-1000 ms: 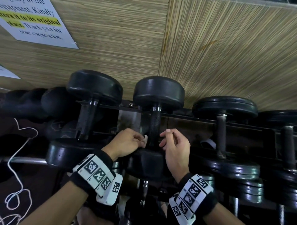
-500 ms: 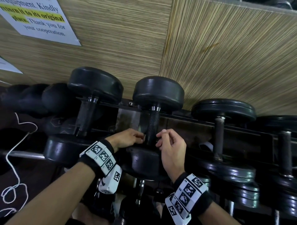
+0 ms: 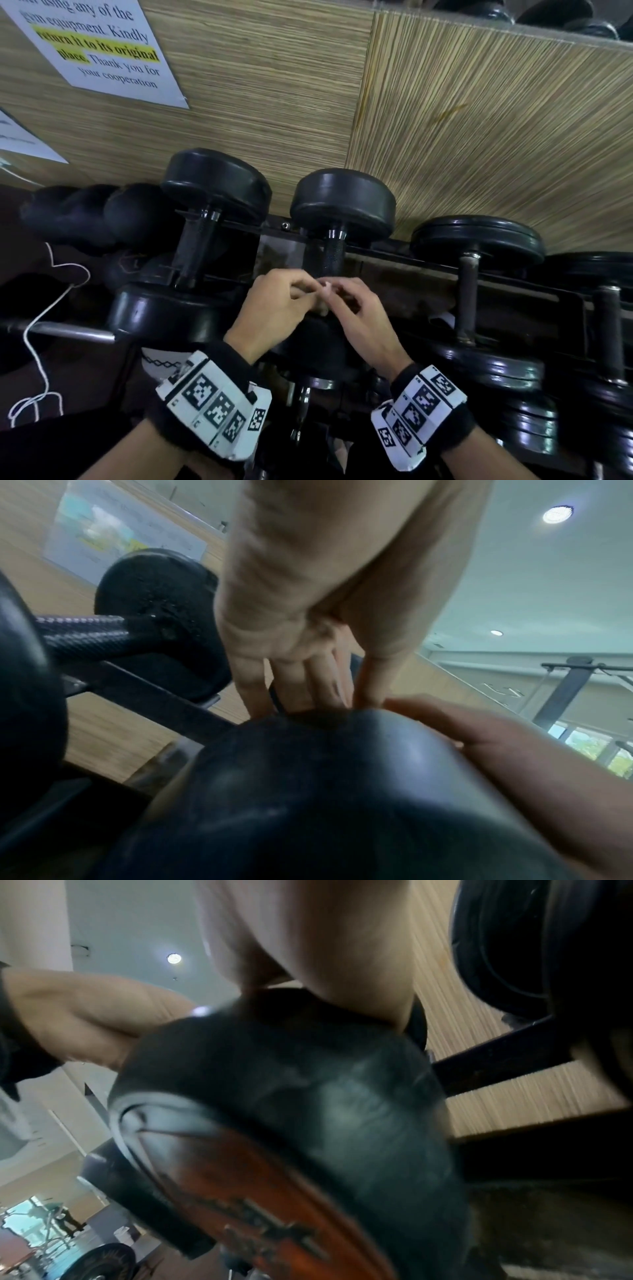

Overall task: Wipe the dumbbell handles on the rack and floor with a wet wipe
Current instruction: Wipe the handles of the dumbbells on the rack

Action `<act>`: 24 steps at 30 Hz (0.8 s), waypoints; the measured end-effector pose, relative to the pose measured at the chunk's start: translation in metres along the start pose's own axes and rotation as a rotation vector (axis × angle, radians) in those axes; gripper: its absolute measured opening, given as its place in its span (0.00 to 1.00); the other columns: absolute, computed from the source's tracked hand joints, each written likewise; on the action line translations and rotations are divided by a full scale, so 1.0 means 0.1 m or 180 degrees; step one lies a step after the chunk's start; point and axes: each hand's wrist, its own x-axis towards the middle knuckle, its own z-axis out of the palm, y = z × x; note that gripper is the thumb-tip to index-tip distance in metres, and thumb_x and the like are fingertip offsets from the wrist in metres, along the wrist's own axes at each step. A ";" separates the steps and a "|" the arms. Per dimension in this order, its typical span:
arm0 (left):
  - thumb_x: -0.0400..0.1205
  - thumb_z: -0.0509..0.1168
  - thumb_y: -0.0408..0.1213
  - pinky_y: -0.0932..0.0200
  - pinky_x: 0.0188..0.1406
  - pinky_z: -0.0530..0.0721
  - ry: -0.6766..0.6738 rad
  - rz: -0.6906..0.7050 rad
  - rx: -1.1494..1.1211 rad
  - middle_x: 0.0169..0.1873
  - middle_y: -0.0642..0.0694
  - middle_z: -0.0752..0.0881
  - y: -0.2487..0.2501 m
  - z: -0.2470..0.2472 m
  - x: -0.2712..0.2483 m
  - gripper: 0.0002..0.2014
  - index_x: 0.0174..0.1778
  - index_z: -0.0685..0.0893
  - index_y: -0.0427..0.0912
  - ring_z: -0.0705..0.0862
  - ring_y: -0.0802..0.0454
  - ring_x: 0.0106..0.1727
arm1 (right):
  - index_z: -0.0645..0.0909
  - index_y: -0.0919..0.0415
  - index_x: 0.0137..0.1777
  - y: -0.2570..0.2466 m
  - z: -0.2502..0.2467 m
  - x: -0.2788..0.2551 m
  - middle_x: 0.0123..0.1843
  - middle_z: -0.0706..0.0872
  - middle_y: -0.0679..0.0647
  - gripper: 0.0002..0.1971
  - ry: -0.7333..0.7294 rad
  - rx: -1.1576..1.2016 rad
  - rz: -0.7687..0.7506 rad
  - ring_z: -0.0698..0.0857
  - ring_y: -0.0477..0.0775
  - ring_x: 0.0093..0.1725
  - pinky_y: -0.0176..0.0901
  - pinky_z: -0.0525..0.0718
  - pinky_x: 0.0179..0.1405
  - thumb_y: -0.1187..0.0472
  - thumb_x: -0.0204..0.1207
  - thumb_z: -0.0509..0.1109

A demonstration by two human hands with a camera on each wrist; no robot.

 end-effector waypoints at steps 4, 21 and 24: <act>0.76 0.77 0.46 0.69 0.36 0.80 0.0851 0.0041 -0.0077 0.29 0.53 0.91 -0.04 0.12 0.02 0.09 0.44 0.84 0.51 0.87 0.60 0.32 | 0.89 0.52 0.49 -0.07 -0.20 0.02 0.55 0.87 0.50 0.03 -0.0434 0.0118 0.0196 0.85 0.50 0.51 0.33 0.81 0.54 0.56 0.82 0.74; 0.84 0.64 0.42 0.58 0.36 0.79 0.1214 -0.0412 -0.0199 0.34 0.56 0.89 -0.26 0.35 0.11 0.06 0.42 0.83 0.55 0.86 0.59 0.35 | 0.89 0.66 0.41 0.12 -0.23 0.99 0.42 0.93 0.59 0.10 0.0608 -0.0188 0.0950 0.91 0.60 0.45 0.64 0.89 0.55 0.66 0.81 0.68; 0.84 0.64 0.42 0.60 0.33 0.76 0.1213 -0.0419 -0.0218 0.33 0.56 0.89 -0.24 0.35 0.10 0.07 0.41 0.83 0.55 0.84 0.60 0.30 | 0.90 0.68 0.46 0.00 -0.26 1.01 0.47 0.93 0.60 0.09 0.0537 -0.0221 0.0952 0.91 0.60 0.50 0.58 0.88 0.59 0.70 0.82 0.67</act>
